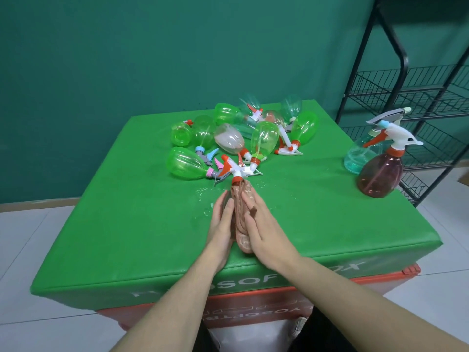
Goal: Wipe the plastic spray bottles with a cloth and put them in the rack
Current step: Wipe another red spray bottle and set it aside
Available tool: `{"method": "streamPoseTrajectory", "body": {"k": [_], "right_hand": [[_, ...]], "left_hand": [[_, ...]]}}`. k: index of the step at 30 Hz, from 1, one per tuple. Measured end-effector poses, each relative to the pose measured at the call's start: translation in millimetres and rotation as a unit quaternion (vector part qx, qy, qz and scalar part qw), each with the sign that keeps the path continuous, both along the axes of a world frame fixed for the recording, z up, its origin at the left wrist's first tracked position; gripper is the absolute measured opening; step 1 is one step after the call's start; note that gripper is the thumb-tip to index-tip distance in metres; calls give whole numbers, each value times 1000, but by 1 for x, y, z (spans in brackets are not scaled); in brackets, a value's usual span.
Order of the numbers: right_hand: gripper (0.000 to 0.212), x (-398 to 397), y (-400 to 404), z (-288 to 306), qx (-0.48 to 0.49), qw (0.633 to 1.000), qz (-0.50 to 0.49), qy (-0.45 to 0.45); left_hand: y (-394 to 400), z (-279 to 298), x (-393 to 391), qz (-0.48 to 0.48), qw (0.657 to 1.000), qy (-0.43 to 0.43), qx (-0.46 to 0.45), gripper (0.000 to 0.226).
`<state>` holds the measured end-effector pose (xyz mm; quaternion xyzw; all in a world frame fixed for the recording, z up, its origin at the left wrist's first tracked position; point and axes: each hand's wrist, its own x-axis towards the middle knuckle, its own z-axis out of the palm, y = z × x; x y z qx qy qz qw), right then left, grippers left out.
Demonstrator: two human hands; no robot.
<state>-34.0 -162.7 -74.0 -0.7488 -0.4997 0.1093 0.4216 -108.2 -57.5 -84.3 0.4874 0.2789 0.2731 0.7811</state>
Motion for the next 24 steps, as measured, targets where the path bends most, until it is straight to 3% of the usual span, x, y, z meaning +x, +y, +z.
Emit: {"method": "streamPoseTrajectory", "body": {"k": [5, 12, 15, 20, 24], "right_hand": [[57, 0, -21, -9, -13, 998, 28, -62], [50, 1, -2, 10, 42, 998, -28, 26], [50, 13, 15, 15, 30, 998, -33, 46], [51, 33, 41, 18, -4, 975, -90, 201], [44, 30, 37, 18, 4, 969, -106, 225]], "left_hand": [[-1, 7, -2, 28, 999, -25, -35, 53], [-3, 7, -4, -14, 1000, -12, -22, 56], [-1, 3, -4, -30, 999, -21, -26, 57], [-1, -2, -3, -35, 999, -22, 2, 64], [-2, -5, -3, -37, 999, -21, 22, 58]]}}
